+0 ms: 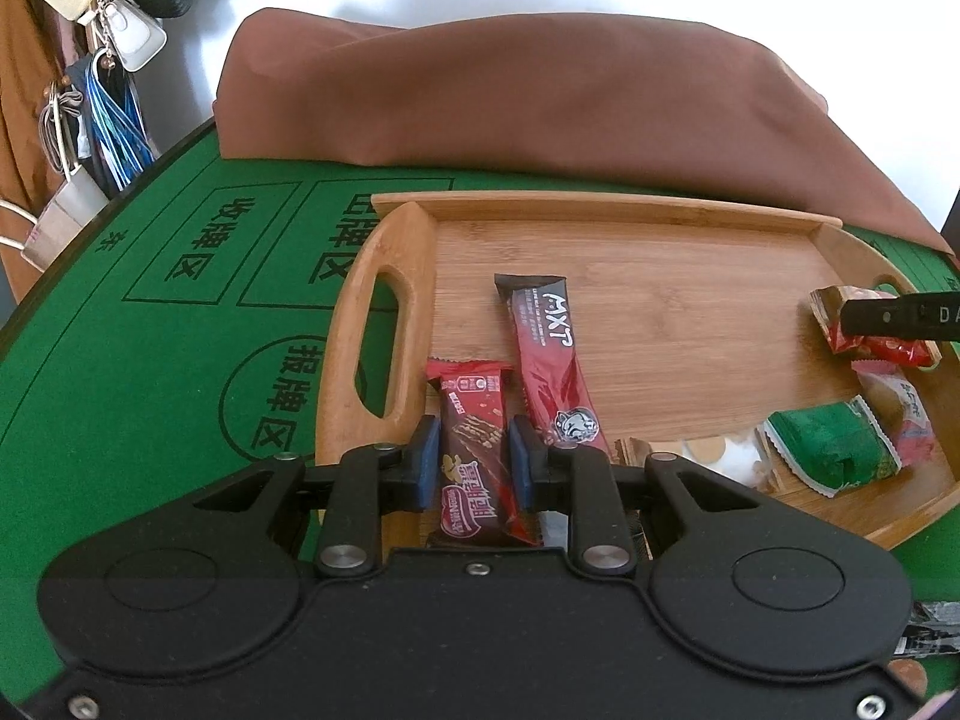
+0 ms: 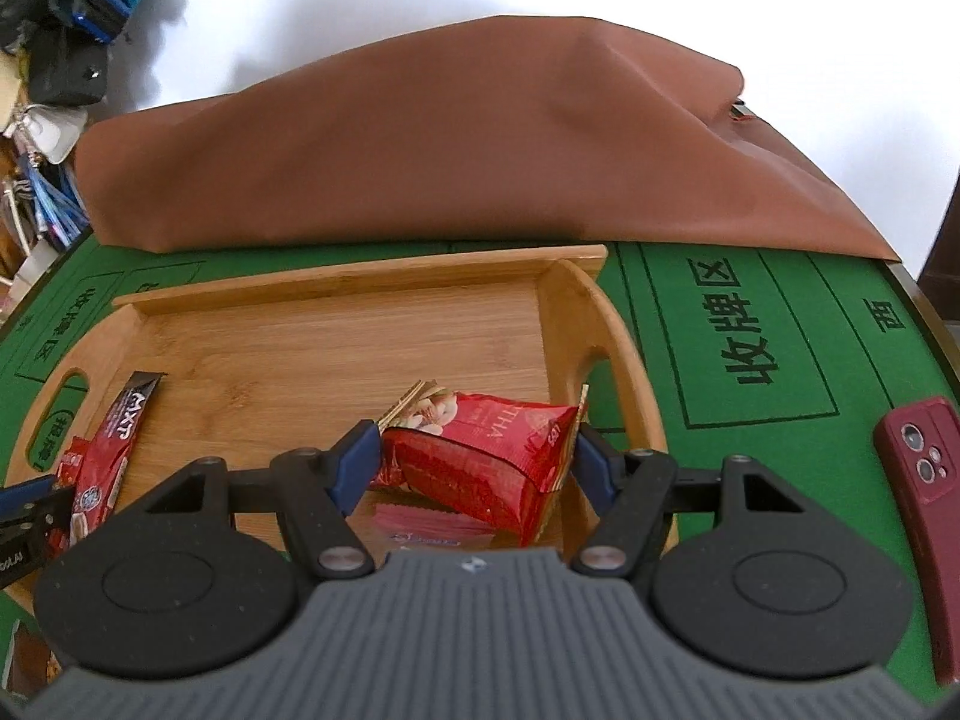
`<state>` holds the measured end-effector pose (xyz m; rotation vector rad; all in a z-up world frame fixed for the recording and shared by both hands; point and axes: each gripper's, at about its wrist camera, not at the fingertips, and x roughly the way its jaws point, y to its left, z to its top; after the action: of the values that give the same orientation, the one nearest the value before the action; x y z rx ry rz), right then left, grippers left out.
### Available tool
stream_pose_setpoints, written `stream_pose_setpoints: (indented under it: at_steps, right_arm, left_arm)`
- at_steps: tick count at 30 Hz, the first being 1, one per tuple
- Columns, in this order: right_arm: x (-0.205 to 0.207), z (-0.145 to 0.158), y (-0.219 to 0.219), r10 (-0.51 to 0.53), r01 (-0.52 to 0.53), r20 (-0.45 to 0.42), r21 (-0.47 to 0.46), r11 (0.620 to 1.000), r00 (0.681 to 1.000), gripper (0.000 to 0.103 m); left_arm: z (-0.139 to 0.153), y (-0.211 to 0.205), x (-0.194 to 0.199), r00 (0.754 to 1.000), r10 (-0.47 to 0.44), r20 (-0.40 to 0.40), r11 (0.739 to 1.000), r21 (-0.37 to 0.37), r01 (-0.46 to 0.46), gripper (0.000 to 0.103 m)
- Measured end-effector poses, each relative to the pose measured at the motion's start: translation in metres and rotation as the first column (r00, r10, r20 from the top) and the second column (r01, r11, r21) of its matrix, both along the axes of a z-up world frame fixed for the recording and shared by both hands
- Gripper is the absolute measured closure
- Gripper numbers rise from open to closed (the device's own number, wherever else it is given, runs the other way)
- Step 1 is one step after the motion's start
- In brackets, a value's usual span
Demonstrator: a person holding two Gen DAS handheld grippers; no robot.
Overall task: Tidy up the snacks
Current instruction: 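Carry both snacks onto the wooden tray and open both tools to release them, then move both open tools back over the snack pile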
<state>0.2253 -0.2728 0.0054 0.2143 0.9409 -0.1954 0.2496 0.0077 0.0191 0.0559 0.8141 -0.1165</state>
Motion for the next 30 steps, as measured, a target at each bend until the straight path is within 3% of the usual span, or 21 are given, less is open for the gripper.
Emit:
stream_pose_setpoints:
  at_steps: [9, 17, 20, 23, 30]
  right_arm:
    - [-0.011, 0.005, -0.004, -0.002, 0.002, 0.033, 0.009, 1.0, 0.999, 0.013]
    - [-0.032, 0.024, -0.003, 0.021, -0.022, 0.078, 0.012, 1.0, 0.997, 0.007]
    - [-0.046, 0.031, -0.001, 0.042, -0.044, 0.095, 0.019, 0.999, 0.995, 0.006]
    - [-0.06, 0.038, 0.003, 0.066, -0.069, 0.11, 0.023, 0.997, 0.992, 0.005]
    - [-0.096, 0.051, 0.015, 0.126, -0.129, 0.151, 0.014, 0.992, 0.98, 0.001]
  left_arm:
    - [0.011, 0.003, -0.012, 0.999, -0.008, 0.032, 1.0, -0.01, 0.008, 0.049]
    - [0.026, 0.004, -0.037, 0.996, -0.023, 0.085, 1.0, 0.012, 0.022, 0.023]
    - [0.033, 0.002, -0.05, 0.993, -0.041, 0.114, 0.999, 0.028, 0.038, 0.021]
    - [0.04, -0.001, -0.068, 0.988, -0.061, 0.14, 0.998, 0.03, 0.057, 0.013]
    - [0.044, -0.011, -0.112, 0.975, -0.124, 0.186, 0.992, 0.031, 0.12, 0.011]
